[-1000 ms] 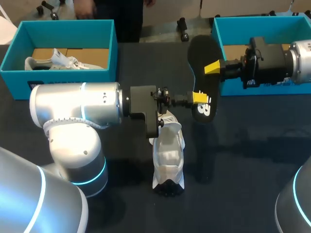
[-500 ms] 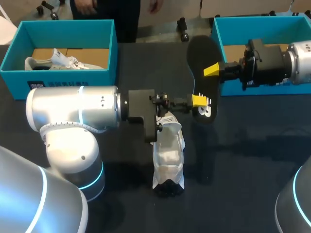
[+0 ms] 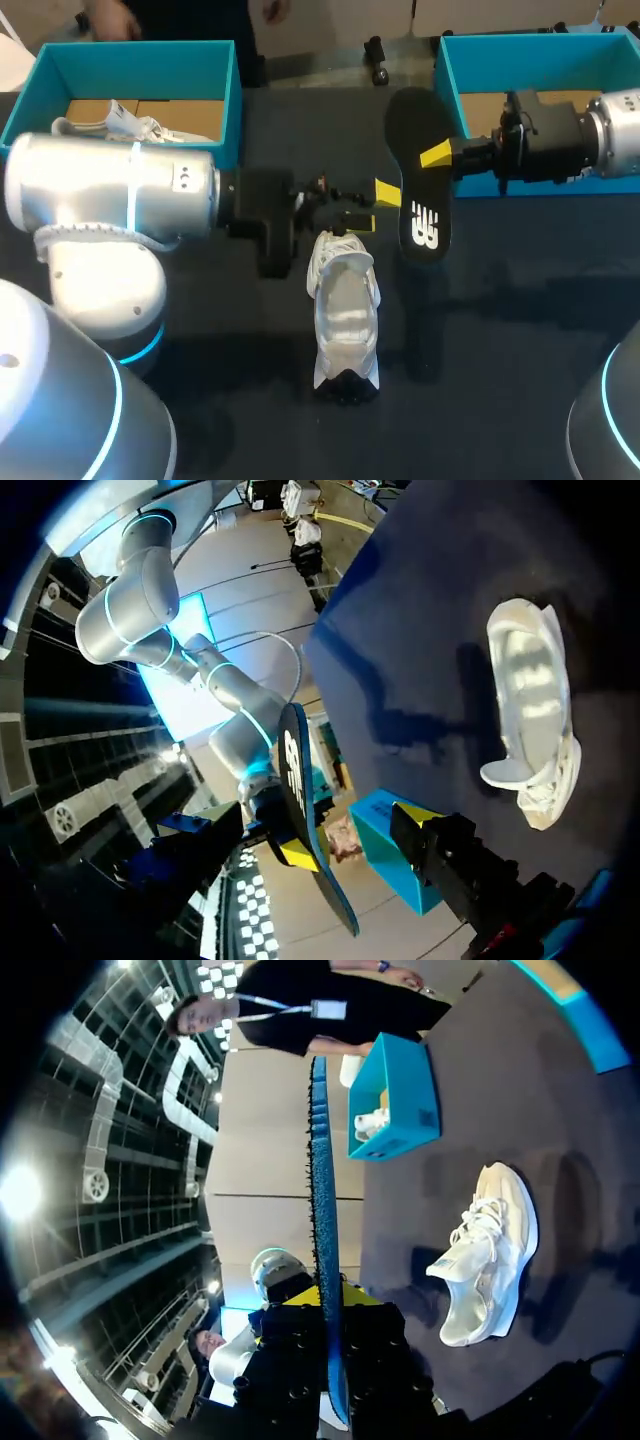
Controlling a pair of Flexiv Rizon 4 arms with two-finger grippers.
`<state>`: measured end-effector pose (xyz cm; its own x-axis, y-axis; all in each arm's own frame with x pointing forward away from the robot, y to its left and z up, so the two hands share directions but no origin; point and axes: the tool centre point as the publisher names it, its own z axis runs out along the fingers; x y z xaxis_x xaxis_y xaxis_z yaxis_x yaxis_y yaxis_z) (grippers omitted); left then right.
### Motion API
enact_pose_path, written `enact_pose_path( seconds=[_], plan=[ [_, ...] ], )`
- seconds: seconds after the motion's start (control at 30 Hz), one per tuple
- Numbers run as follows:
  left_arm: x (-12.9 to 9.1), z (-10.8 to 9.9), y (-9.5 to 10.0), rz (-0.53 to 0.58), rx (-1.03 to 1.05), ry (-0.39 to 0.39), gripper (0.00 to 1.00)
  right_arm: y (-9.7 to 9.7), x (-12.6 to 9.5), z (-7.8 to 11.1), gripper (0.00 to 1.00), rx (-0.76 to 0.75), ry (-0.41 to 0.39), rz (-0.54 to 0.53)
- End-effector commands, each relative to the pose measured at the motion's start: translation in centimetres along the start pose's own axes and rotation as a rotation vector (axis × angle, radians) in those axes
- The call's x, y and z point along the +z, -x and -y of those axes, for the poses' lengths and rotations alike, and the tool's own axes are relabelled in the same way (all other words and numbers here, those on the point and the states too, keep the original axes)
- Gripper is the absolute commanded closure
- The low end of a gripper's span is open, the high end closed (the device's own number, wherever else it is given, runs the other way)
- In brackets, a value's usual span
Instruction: Take the shoe out of the shoebox, open the shoe tongue, remove and reinsert the insole, then place the shoe into the shoebox
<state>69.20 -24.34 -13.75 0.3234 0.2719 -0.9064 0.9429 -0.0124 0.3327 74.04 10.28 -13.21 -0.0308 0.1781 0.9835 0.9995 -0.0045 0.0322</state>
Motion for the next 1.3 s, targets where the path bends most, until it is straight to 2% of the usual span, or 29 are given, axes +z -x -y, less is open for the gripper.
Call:
enact_pose_path(
  seconds=[0.03, 0.23, 0.33, 0.83, 0.87, 0.9, 1.1, 1.3],
  plan=[
    [-1.4, -0.7, 0.7, -0.206, -0.016, -0.084, 0.00, 0.5, 0.2, -0.2, 1.00, 0.003, -0.008, -0.002],
    [-1.6, -1.8, 1.7, -0.347, -0.031, -0.113, 0.00, 1.2, 0.2, -0.1, 1.00, 0.012, -0.014, 0.000],
    [-1.4, -2.4, 2.1, -0.425, -0.013, -0.079, 0.00, 1.4, 0.3, 0.0, 1.00, 0.014, -0.013, -0.004],
    [-1.4, -2.6, 2.2, -0.430, -0.026, -0.081, 0.00, 2.5, 0.9, -0.1, 1.00, 0.040, -0.026, -0.006],
    [-1.3, -2.8, 2.2, -0.492, -0.038, -0.078, 0.00, 2.5, 0.9, -0.2, 1.00, 0.041, -0.026, -0.005],
    [-1.2, -3.0, 2.3, -0.493, -0.049, -0.072, 0.00, 2.6, 0.9, -0.2, 1.00, 0.042, -0.026, -0.004],
    [-1.0, -4.1, 2.5, -0.680, -0.140, -0.097, 0.00, 2.7, 1.2, -0.1, 1.00, 0.044, -0.026, -0.002],
    [-0.4, -4.7, 3.3, -0.786, -0.133, -0.106, 0.00, 2.7, 1.5, -0.1, 1.00, 0.045, -0.030, 0.002]
  ],
)
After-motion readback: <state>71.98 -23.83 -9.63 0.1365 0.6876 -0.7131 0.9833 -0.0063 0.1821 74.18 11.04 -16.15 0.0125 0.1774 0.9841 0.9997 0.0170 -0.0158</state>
